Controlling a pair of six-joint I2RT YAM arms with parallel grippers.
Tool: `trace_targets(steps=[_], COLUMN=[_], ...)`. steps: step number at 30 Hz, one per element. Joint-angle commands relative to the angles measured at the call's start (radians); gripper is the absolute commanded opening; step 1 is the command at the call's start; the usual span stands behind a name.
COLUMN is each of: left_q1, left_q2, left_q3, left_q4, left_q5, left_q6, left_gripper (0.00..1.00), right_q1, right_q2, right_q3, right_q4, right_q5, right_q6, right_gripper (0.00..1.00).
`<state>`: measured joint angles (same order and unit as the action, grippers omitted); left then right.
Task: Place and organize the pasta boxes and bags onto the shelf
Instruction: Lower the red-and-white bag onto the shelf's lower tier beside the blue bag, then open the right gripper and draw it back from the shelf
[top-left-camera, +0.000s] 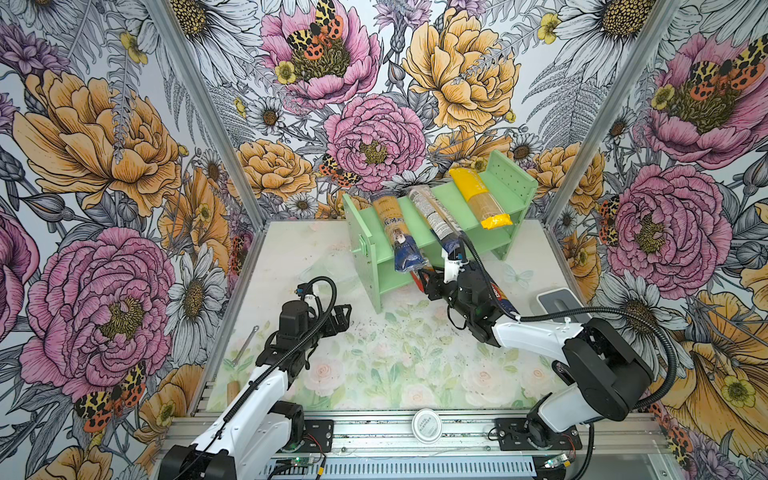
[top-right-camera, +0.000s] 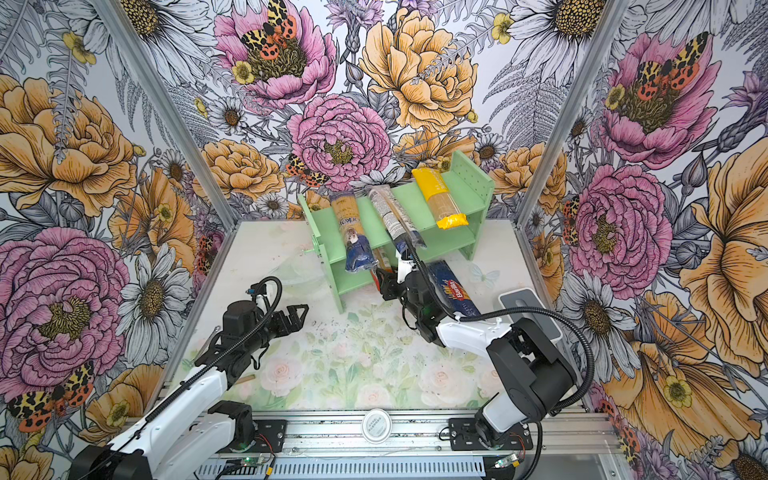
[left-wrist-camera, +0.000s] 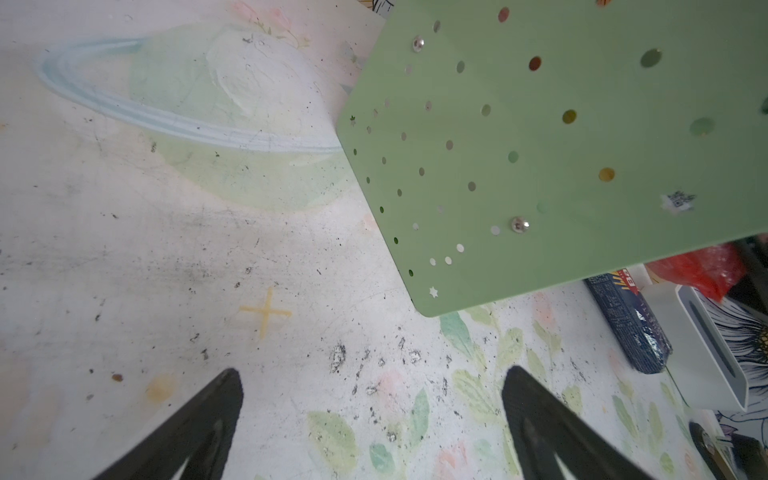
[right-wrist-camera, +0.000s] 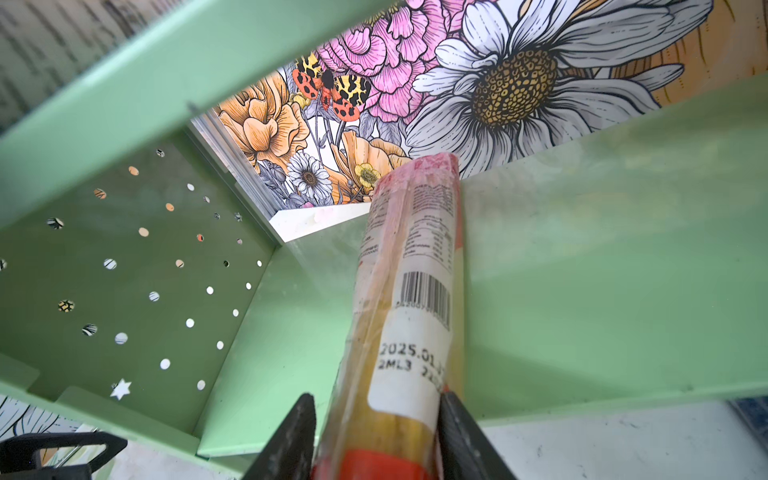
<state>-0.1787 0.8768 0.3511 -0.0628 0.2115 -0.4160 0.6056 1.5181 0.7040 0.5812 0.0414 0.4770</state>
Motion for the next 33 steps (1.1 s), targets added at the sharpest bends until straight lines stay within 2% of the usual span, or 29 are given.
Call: trace_targets(steps=[1,9,16,23,28,33], left_q1=[0.013,0.015,0.021,0.024,0.025,0.023], left_q2=[-0.007,-0.006,-0.003,0.016,0.034,0.047], left_q3=[-0.009,-0.011,-0.009,-0.003,0.009,0.02], left_q4=[0.01,0.01,0.01,0.021,0.03,0.027], left_q5=[0.019,0.023,0.025,0.036,0.042,0.049], left_q6=[0.006,0.008,0.014,0.009,0.009,0.011], left_gripper=[0.99,0.99,0.99,0.99,0.99,0.99], right_q1=[0.006,0.006,-0.038,-0.204,-0.335,-0.434], right_q2=[-0.074,-0.216,-0.467,-0.727,-0.743,-0.658], right_q3=[-0.023,-0.093,-0.094,-0.063,-0.023,0.003], right_q4=[0.022,-0.117,-0.517,-0.896,-1.067,-1.137], right_q5=[0.003,-0.011,-0.039,-0.008,-0.075,-0.138], right_q6=[-0.043,-0.08,-0.156,-0.098,-0.039,-0.01], right_gripper=[0.5,0.54,0.71,0.87,0.99,1.0])
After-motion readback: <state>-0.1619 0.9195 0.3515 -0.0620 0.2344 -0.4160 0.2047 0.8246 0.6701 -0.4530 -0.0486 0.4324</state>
